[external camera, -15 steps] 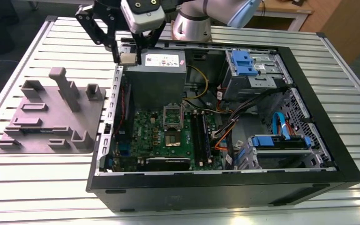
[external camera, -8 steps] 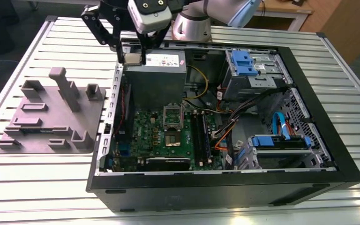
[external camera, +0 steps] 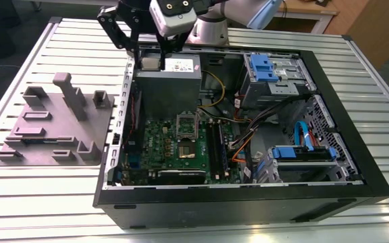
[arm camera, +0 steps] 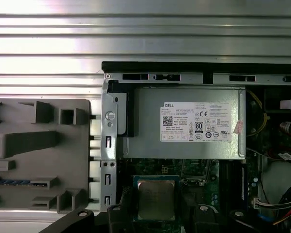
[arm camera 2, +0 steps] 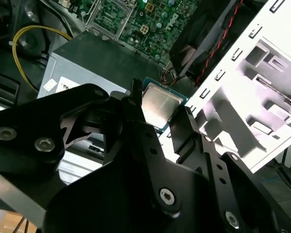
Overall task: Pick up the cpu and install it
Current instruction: 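Pick up the cpu and move it towards the insertion slot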
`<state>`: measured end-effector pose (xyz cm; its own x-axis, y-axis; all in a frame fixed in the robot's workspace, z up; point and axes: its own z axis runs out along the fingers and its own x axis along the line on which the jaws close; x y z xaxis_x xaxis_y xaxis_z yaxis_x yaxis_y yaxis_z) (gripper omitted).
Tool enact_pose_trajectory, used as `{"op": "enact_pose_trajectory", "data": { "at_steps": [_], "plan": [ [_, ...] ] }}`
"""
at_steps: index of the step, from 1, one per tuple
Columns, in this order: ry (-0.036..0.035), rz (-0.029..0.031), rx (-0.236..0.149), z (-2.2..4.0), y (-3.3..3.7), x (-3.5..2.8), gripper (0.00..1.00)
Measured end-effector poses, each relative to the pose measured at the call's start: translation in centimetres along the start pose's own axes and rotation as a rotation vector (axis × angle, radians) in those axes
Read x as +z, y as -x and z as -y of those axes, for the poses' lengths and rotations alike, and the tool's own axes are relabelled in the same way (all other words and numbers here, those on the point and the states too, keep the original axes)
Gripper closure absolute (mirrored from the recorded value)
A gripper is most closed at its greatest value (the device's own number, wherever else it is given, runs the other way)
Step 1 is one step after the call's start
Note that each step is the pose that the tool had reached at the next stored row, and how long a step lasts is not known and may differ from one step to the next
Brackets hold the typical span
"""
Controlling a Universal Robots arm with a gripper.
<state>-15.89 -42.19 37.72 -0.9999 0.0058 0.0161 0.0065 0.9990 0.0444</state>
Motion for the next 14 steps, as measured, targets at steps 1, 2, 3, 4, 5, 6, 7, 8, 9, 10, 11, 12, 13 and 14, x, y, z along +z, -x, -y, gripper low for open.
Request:
{"op": "enact_pose_trajectory", "data": {
  "at_steps": [1,2,3,4,5,6,7,8,9,10,11,12,13,14],
  "plan": [
    [0.0000,0.0000,0.000,0.00,0.11,0.00,0.53],
    [0.0000,0.0000,0.000,0.00,0.21,0.00,0.53],
    [0.0000,0.0000,0.000,0.00,0.28,0.00,0.53],
    [0.0000,0.0000,0.000,0.00,0.34,0.00,0.53],
    [0.0001,0.0000,0.000,0.01,0.38,0.00,0.53],
    [0.0000,0.0000,0.000,0.00,0.40,0.00,0.53],
    [0.0000,0.0000,0.000,0.00,0.40,0.00,0.53],
    [0.0000,0.0000,0.000,0.00,0.40,0.00,0.53],
    [0.0000,0.0000,0.000,0.00,0.40,0.00,0.53],
    [0.0000,0.0000,0.000,0.00,0.41,0.00,0.53],
    [0.0000,0.0000,0.000,0.02,0.43,0.00,0.53],
    [-0.0001,0.0000,0.000,0.12,0.48,-0.01,0.53],
    [0.0000,0.0000,0.000,0.32,0.54,-0.01,0.53],
    [0.0001,0.0000,0.000,0.53,0.63,-0.01,0.53]
  ]
}}
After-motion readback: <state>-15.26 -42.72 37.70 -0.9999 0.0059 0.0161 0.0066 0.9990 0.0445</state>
